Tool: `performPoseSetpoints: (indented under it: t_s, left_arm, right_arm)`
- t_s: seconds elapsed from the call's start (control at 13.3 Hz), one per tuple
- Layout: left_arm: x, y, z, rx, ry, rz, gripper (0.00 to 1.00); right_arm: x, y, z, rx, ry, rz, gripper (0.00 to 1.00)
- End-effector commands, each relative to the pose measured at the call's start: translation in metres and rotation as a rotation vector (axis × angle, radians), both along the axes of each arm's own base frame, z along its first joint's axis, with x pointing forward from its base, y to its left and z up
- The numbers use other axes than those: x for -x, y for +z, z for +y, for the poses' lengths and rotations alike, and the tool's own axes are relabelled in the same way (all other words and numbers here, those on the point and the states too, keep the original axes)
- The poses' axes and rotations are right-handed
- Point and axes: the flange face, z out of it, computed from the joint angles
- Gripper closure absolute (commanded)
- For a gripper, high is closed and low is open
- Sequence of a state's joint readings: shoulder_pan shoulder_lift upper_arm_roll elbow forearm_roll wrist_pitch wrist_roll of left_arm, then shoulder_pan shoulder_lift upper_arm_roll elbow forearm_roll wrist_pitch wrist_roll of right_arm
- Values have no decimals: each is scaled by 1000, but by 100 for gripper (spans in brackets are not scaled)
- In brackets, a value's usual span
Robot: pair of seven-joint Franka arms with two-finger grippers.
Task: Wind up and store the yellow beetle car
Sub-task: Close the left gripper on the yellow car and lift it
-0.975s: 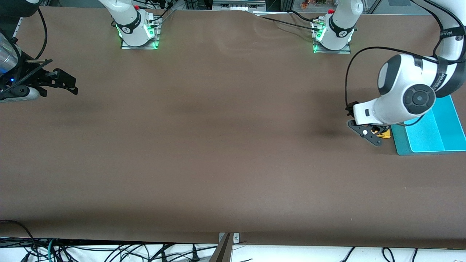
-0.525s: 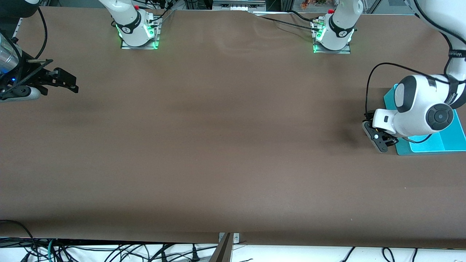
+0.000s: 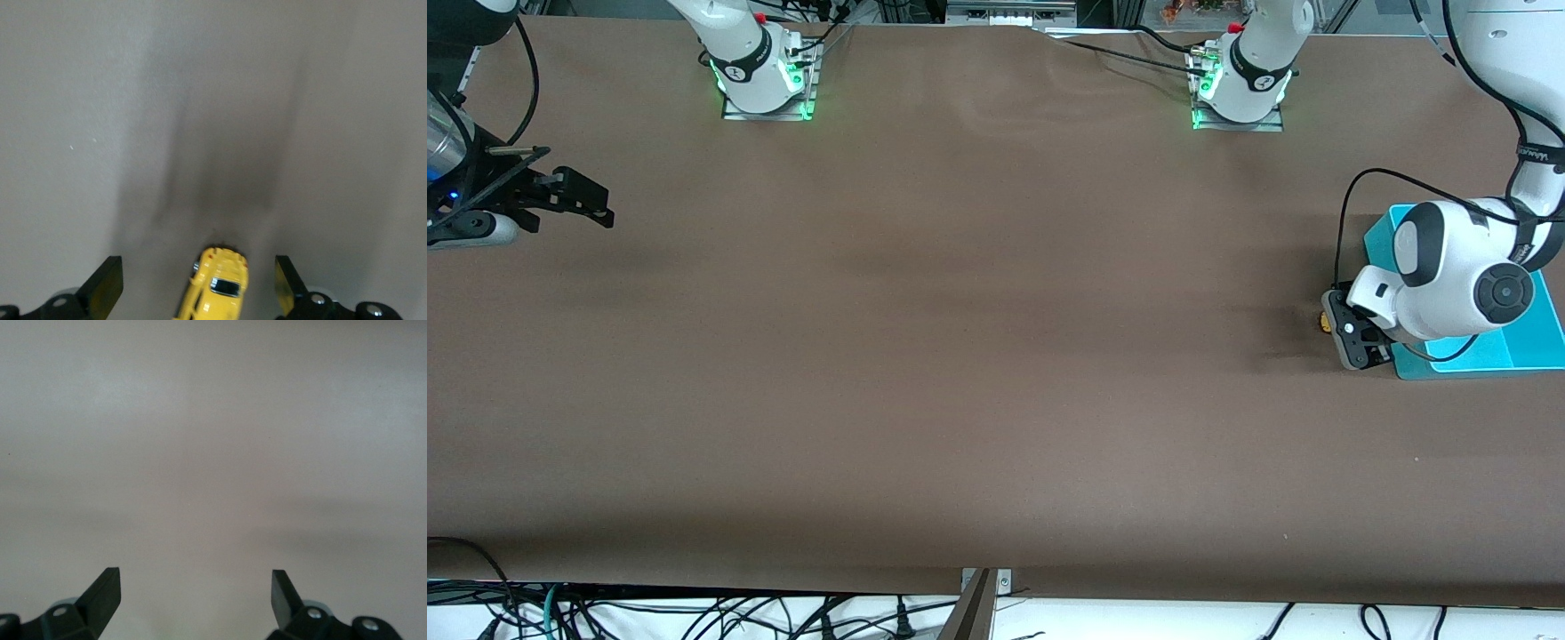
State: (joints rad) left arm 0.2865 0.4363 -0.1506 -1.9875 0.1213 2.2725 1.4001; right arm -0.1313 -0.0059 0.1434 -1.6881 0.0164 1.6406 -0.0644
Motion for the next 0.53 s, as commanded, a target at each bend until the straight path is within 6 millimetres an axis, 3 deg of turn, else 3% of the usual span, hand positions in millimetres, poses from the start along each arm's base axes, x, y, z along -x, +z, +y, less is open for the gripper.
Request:
performPoseSetpoints:
  t_s: [0.0,0.38,0.45]
  left_arm:
    - [31,-12,11,-12,-103,-55,0]
    - [31,-10,17,-59,-208,-59,0]
    - [33,-12,26,-79,-221,-53,0]
  right_arm:
    - [0,3,-1,10,-14,9,0]
    - [-1,3,-2,8,-15,9,0]
    - [-1,3,-2,9,-17,9,0]
